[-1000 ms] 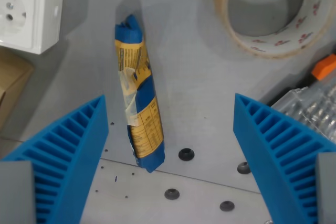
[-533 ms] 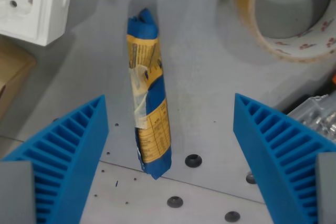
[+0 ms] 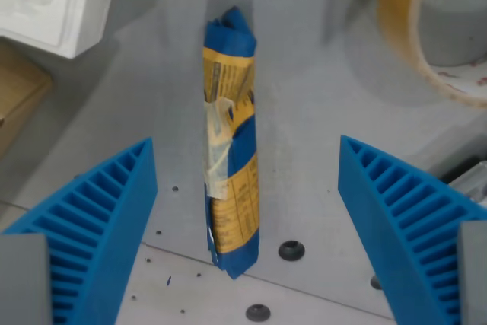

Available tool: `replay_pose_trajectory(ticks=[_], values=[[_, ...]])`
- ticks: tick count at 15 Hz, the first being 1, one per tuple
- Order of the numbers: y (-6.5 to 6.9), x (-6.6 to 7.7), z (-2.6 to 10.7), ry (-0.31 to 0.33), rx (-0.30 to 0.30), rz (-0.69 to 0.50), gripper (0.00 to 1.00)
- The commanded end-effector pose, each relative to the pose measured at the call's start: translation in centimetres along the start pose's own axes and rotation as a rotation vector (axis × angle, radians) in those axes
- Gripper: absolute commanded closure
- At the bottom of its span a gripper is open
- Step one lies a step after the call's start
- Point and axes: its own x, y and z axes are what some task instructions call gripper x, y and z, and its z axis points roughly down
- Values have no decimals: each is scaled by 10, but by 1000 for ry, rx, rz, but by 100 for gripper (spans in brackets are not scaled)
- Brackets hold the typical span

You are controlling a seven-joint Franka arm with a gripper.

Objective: Pick up the blue bag

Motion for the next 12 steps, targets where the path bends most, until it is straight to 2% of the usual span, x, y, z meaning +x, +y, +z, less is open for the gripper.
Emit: replay_pose_trajectory(ticks=[1,12], values=[[-6,-6,6,81,-70,-95,0],[-17,-11,22,82,-77,-103,0]])
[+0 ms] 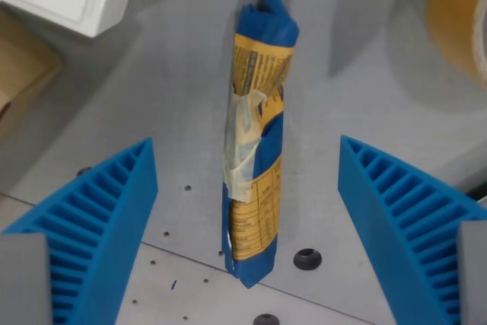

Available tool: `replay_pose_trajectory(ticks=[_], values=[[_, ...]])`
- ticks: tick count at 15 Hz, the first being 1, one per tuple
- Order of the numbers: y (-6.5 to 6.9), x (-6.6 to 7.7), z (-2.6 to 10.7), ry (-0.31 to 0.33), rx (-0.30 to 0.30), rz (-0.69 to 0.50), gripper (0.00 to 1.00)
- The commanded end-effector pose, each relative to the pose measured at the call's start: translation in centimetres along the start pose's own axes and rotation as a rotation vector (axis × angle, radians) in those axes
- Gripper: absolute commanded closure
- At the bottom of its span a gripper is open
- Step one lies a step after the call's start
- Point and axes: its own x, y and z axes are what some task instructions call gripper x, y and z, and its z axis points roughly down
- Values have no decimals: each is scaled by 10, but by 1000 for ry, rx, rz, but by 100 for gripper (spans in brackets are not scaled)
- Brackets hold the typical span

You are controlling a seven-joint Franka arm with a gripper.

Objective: Pick up the blue bag

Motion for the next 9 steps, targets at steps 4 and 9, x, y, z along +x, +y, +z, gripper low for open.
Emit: replay_pose_trajectory(ticks=[4,9], values=[[-4,-3,9,77,-74,-46,0],[-6,-4,8,78,-74,-40,0]])
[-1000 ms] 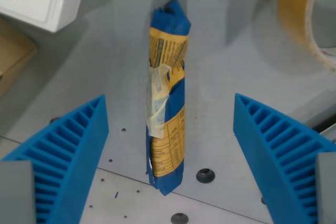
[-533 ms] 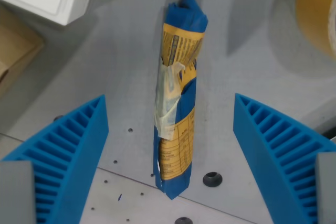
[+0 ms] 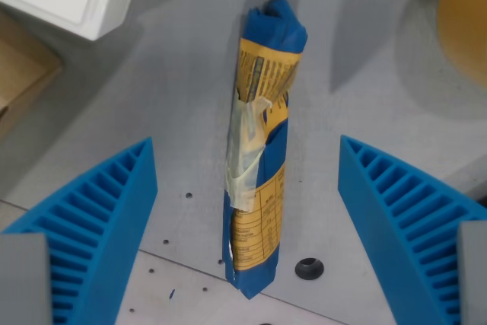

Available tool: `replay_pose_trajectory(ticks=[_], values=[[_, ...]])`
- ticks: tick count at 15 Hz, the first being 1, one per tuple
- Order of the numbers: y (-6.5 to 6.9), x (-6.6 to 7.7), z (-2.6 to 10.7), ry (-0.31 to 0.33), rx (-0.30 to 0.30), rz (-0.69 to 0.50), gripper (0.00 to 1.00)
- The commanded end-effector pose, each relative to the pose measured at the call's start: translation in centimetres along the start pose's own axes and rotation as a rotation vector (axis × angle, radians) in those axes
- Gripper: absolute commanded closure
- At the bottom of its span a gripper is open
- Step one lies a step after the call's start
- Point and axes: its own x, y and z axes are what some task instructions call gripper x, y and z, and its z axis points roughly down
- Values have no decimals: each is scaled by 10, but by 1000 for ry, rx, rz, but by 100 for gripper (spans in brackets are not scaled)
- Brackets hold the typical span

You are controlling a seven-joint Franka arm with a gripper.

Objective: Pick up the blue bag

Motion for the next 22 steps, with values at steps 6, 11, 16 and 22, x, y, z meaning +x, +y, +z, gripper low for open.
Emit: replay_pose_trajectory(ticks=[6,11,16,22], values=[[-2,-1,14,77,-73,-23,0],[-1,-1,34,73,-75,-20,100],[-1,-1,34,73,-75,-20,100],[-1,-1,34,73,-75,-20,100]])
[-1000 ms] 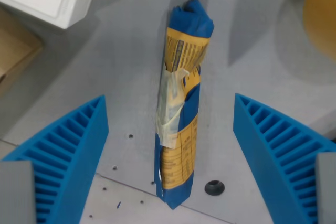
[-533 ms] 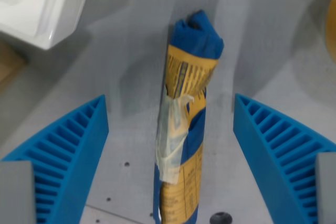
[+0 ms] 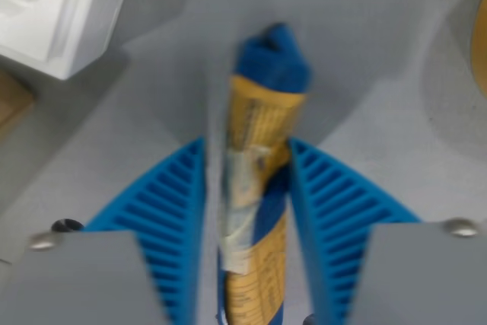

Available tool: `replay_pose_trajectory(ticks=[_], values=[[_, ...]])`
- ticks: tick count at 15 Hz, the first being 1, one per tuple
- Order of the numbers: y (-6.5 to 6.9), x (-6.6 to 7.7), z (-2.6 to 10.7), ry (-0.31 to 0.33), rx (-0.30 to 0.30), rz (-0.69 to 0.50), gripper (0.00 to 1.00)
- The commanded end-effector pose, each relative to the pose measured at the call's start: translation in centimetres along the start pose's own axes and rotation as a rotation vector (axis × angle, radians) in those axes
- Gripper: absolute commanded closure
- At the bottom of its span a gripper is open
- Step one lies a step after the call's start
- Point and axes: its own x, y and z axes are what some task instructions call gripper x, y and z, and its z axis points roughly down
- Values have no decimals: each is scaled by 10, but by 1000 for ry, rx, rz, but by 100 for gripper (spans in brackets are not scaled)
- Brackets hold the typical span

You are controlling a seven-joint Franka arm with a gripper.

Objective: Pick up the blue bag

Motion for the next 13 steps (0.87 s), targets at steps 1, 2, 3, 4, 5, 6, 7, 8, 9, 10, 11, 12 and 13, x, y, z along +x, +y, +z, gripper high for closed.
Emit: replay_pose_trajectory(ticks=[1,2,3,4,5,6,7,8,9,10,11,12,13], values=[[-1,-5,-3,62,-74,-16,100],[-1,-5,-3,62,-74,-16,100],[-1,-5,-3,62,-74,-16,100],[-1,-5,-3,62,-74,-16,100],[-1,-5,-3,62,-74,-16,100],[-1,-5,-3,62,-74,-16,100],[-1,-7,-8,62,-74,-16,100],[-1,-9,-13,60,-73,-16,100],[-1,-12,-18,57,-72,-16,100],[-2,-14,-23,54,-70,-17,100],[-3,-15,-28,50,-68,-17,100],[-2,-15,-33,47,-66,-17,100],[-2,-14,-38,45,-64,-17,100]])
